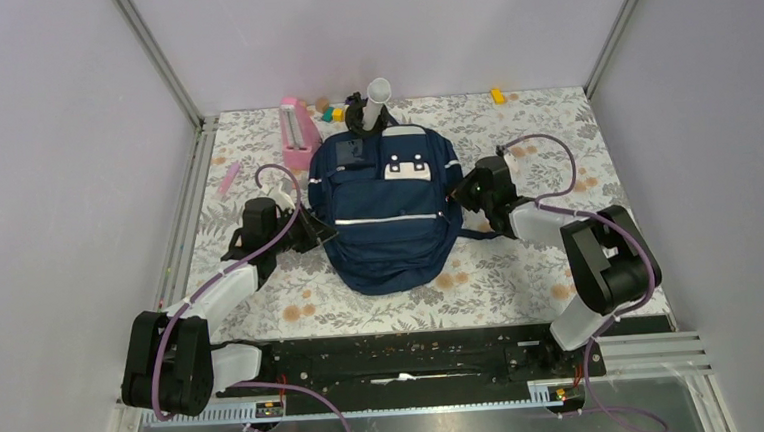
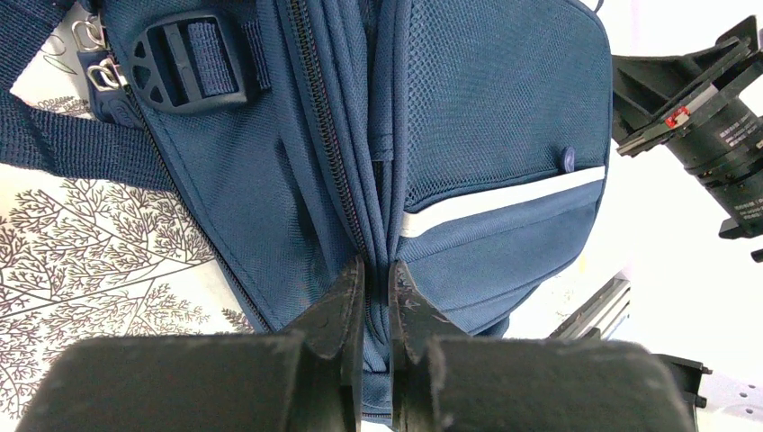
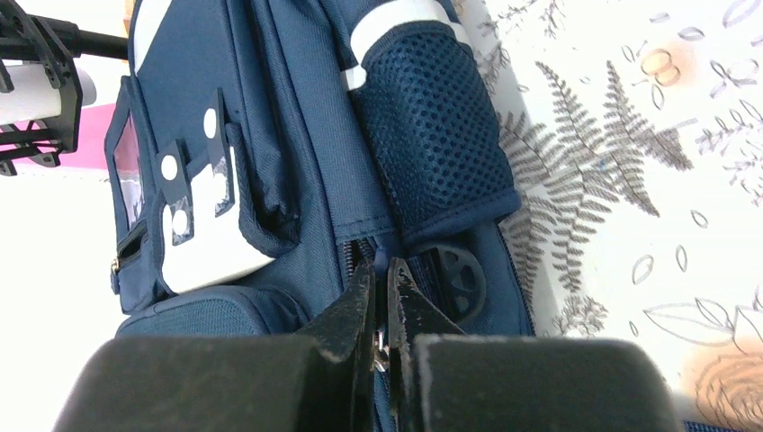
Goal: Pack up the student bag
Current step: Zip the student bag at the center of the board.
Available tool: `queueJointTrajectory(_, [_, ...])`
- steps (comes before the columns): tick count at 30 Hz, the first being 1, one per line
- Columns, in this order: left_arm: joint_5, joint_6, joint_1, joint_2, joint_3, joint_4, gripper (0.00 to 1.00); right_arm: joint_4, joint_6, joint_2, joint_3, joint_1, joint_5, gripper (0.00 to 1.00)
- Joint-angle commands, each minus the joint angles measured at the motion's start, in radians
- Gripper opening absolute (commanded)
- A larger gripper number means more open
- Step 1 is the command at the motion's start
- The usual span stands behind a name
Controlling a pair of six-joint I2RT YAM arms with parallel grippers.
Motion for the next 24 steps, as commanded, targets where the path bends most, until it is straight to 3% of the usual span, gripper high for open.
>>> queueJointTrajectory(1, [-0.062,0.035,0.04,-0.008,0.016,0.058,0.0,0.033,-0.068,0.038,0.131,-0.042,0.11,0.0])
queueJointTrajectory(9, [-0.053,0.03,0.04,-0.005,0.01,0.066,0.0,0.027,-0.075,0.044,0.155,-0.05,0.118,0.01])
queueJointTrajectory(13, [-0.047,0.029,0.041,-0.013,0.01,0.062,0.0,0.015,-0.117,0.042,0.177,-0.071,0.114,0.09])
queueJointTrajectory(19, [-0.026,0.019,0.04,-0.027,0.026,0.048,0.0,0.011,-0.245,-0.06,0.125,-0.086,0.049,0.44])
queueJointTrajectory(24, [0.008,0.003,0.04,-0.025,0.045,0.028,0.0,-0.003,-0.373,-0.179,0.042,-0.087,-0.142,0.56])
